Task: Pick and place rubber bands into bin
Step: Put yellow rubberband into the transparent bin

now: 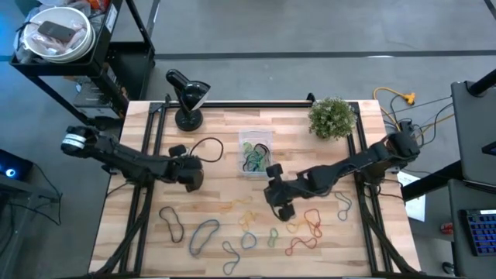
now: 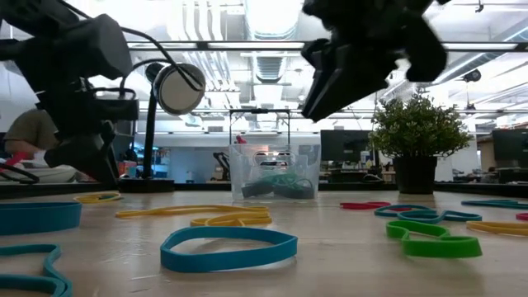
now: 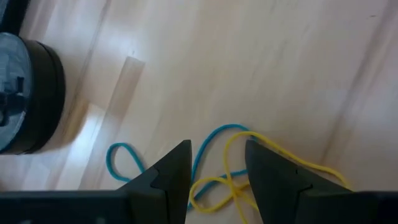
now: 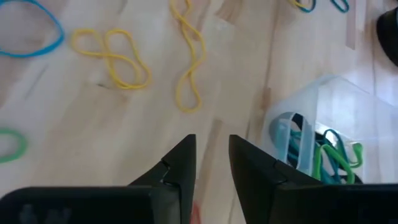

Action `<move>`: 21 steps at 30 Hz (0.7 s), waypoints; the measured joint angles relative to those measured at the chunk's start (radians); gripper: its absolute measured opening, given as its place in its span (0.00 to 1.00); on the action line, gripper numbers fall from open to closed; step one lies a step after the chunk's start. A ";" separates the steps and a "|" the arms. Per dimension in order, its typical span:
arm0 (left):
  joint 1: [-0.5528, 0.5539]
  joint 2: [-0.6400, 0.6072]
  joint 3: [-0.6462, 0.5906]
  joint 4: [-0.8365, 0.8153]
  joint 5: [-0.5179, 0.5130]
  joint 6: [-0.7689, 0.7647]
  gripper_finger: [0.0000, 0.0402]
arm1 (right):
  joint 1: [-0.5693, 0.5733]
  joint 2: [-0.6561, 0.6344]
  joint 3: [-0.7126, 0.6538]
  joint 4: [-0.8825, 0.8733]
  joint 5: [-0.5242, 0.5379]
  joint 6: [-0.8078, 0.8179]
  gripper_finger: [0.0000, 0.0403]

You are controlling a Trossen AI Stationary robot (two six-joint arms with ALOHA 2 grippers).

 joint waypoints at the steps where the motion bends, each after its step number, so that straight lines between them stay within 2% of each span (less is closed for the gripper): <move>1: 0.011 0.000 0.000 0.000 0.006 0.010 0.33 | 0.008 -0.008 -0.006 -0.004 0.000 0.008 0.22; 7: 0.081 0.000 -0.001 0.031 0.083 0.049 0.33 | 0.053 -0.043 -0.053 0.004 0.007 0.058 0.23; 12: 0.131 0.000 -0.002 0.051 0.130 0.088 0.33 | 0.082 -0.082 -0.109 0.006 0.060 0.126 0.21; 21: 0.171 0.001 -0.003 0.048 0.194 0.094 0.33 | 0.124 -0.134 -0.148 0.014 0.106 0.163 0.20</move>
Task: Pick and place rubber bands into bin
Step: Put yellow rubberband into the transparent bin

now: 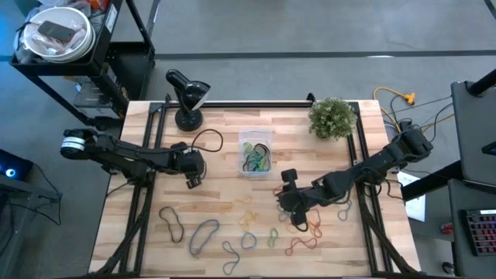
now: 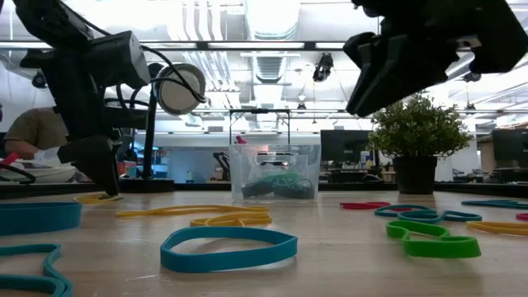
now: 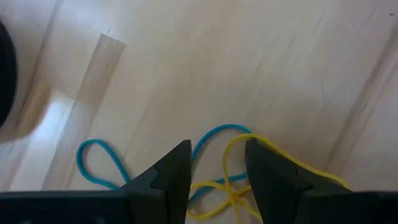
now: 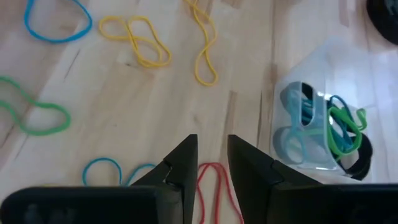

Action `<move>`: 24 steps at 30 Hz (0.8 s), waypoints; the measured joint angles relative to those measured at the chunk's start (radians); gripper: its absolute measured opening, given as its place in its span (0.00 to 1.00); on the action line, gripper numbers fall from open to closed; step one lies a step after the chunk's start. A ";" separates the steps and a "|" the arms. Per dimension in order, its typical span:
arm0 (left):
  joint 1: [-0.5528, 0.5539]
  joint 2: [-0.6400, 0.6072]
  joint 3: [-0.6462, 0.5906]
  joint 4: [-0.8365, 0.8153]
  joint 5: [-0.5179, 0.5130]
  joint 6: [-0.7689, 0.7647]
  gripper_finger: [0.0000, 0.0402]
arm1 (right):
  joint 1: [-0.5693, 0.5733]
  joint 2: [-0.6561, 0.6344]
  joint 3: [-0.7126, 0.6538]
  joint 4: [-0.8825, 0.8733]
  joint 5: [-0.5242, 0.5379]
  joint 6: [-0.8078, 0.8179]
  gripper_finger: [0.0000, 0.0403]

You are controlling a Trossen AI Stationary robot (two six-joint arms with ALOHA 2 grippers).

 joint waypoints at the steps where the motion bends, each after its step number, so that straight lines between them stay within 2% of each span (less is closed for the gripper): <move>1: 0.001 0.004 -0.001 0.000 0.015 -0.003 0.33 | 0.003 -0.006 0.000 0.002 0.001 0.000 0.20; 11: 0.005 0.066 0.001 0.018 0.039 -0.007 0.31 | 0.030 -0.033 0.000 -0.002 0.022 0.012 0.20; 14: 0.005 0.069 0.000 0.022 0.047 -0.007 0.24 | 0.030 -0.034 0.000 -0.002 0.025 0.012 0.19; 20: 0.004 0.062 0.009 0.025 0.063 -0.015 0.04 | 0.030 -0.034 0.000 -0.003 0.026 0.012 0.17; 24: 0.004 0.062 0.023 0.009 0.064 -0.028 0.02 | 0.030 -0.034 -0.001 -0.014 0.026 0.013 0.17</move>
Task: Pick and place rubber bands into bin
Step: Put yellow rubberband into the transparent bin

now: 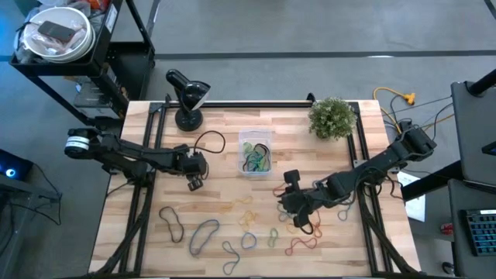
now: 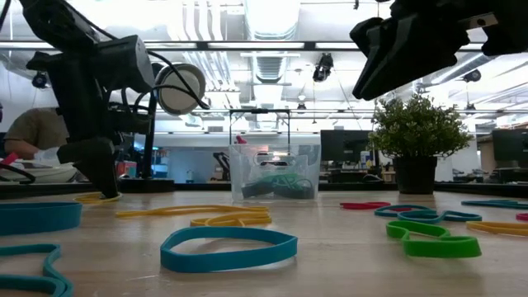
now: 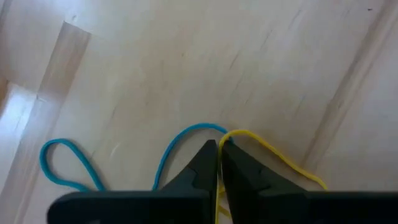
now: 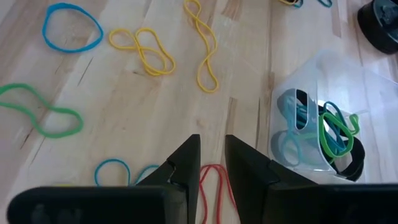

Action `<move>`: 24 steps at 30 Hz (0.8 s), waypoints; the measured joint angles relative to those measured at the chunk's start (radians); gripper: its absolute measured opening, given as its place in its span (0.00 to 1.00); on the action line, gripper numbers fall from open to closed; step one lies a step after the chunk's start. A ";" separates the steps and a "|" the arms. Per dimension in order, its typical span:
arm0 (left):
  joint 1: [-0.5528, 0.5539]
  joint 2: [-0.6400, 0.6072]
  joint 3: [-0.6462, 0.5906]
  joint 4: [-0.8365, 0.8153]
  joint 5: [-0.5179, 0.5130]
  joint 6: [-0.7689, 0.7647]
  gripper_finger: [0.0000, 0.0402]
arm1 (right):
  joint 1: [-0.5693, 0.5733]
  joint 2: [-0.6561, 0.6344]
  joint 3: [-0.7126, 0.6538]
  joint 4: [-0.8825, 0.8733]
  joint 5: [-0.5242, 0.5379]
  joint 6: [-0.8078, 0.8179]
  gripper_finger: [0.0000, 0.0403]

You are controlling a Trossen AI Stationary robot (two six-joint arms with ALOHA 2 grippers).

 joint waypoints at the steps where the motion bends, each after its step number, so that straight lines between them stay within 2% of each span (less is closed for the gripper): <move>1: 0.000 -0.001 0.005 -0.008 -0.003 -0.003 0.02 | 0.000 0.000 -0.001 0.000 0.000 0.000 0.17; 14: -0.025 -0.046 0.114 -0.018 -0.027 0.007 0.00 | -0.001 0.000 -0.022 -0.003 0.000 0.002 0.17; 18: -0.061 -0.057 0.176 -0.011 -0.065 0.052 0.00 | -0.001 0.000 -0.032 -0.003 0.019 0.001 0.17; 24: -0.110 -0.063 0.252 0.118 -0.119 0.199 0.00 | -0.002 0.000 -0.046 -0.004 0.033 -0.001 0.17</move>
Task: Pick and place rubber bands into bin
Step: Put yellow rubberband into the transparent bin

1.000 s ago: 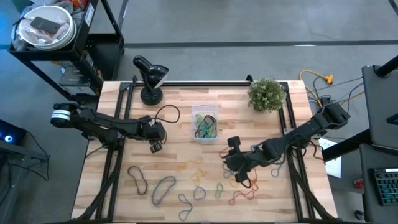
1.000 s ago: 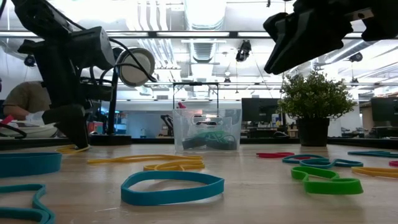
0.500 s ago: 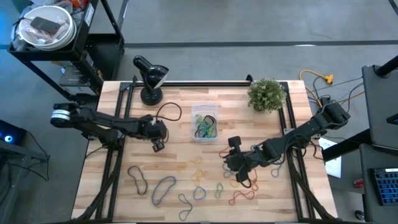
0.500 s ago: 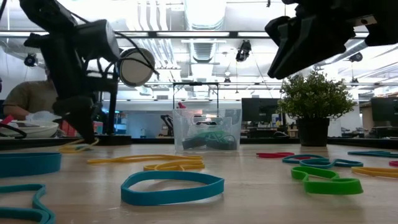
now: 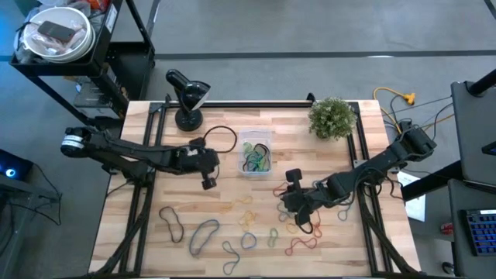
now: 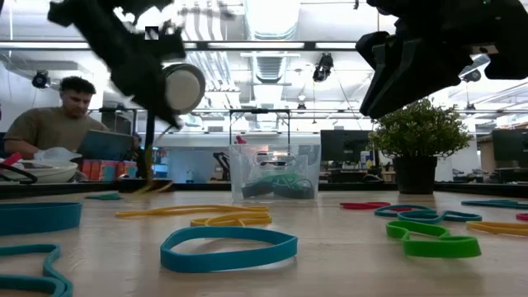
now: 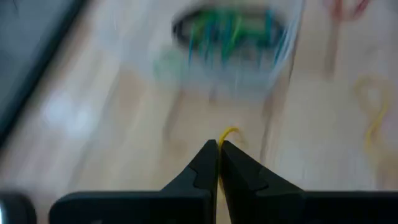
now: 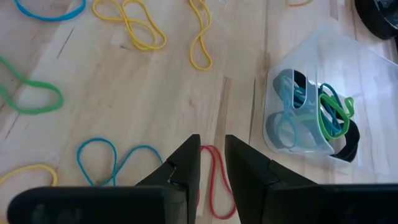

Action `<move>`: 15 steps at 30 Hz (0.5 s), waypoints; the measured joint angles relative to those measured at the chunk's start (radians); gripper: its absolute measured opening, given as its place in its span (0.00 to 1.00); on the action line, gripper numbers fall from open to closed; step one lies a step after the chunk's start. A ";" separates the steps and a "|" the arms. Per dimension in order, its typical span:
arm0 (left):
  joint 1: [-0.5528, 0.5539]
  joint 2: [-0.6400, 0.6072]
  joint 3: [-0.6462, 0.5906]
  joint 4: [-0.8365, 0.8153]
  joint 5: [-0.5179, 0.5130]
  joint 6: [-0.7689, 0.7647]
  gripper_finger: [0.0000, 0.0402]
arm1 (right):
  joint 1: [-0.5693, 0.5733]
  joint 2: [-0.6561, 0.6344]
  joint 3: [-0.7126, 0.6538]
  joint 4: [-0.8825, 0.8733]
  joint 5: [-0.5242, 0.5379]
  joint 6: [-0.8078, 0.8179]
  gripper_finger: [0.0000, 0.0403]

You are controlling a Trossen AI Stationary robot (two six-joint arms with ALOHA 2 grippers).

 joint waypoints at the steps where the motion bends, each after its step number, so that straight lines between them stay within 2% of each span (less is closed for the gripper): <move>1: -0.004 0.000 0.009 0.034 -0.008 0.032 0.00 | -0.001 0.000 -0.001 0.000 0.000 0.000 0.17; 10: -0.014 0.000 0.027 0.410 -0.110 0.336 0.00 | -0.001 0.000 -0.001 0.001 0.002 0.001 0.17; 15: -0.009 0.000 0.027 0.587 -0.135 0.480 0.00 | -0.001 0.000 -0.001 0.001 0.020 0.002 0.17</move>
